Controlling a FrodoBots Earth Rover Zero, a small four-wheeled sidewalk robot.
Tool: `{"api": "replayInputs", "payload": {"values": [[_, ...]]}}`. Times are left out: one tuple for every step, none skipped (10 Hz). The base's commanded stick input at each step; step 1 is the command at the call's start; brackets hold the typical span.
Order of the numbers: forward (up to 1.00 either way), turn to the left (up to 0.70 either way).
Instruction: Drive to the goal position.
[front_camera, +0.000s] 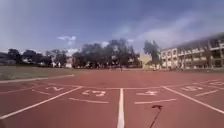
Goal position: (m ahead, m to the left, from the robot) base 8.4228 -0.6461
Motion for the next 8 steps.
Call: {"api": "replayInputs", "payload": {"values": [[0.7,0.0],[0.7,0.0],[0.7,0.0],[0.7,0.0],[0.7,0.0],[0.7,0.0],[0.7,-0.13],[0.7,-0.28]]}}
